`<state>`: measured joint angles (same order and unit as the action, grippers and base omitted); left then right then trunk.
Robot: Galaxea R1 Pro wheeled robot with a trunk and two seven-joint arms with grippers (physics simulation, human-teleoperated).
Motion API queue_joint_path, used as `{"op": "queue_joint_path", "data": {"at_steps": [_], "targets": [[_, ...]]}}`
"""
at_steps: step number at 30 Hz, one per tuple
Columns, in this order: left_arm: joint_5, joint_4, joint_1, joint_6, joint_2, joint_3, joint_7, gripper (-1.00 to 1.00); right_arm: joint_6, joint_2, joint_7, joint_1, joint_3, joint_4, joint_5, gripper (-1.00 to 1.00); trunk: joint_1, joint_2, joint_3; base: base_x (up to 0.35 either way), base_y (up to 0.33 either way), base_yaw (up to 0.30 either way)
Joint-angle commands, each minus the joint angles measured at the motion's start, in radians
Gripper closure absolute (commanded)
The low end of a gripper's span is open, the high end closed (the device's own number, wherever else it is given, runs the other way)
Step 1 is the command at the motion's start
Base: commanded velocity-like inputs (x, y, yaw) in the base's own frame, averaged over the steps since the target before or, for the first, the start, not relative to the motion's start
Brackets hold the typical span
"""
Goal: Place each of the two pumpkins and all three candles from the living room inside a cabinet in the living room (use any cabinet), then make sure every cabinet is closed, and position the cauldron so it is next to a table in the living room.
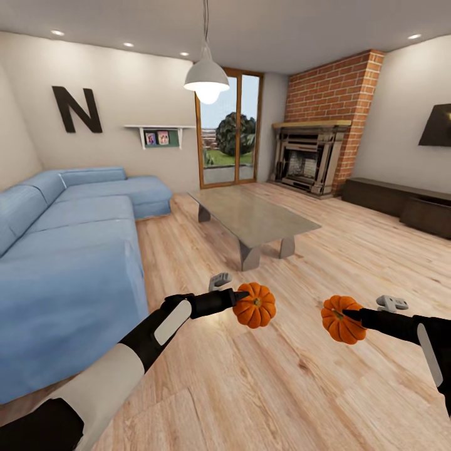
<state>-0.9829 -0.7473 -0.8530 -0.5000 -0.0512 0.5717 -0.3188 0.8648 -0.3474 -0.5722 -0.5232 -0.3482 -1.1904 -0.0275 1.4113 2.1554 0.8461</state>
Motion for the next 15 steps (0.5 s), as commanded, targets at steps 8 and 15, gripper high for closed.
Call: {"op": "queue_joint_path", "data": {"at_steps": [8,15], "targets": [[0.000,0.000,0.000,0.000,0.002,-0.001,0.000,1.00,0.000,0.010,0.005,0.000,0.001,0.001,0.000,1.00,-0.031,-0.056,-0.012,0.000,0.000,0.000],[0.000,0.000,0.000,-0.001,0.002,0.000,0.000,1.00,0.000,0.042,0.009,0.000,0.001,0.002,0.005,1.00,-0.058,-0.105,-0.023,0.000,0.000,0.000]]}}
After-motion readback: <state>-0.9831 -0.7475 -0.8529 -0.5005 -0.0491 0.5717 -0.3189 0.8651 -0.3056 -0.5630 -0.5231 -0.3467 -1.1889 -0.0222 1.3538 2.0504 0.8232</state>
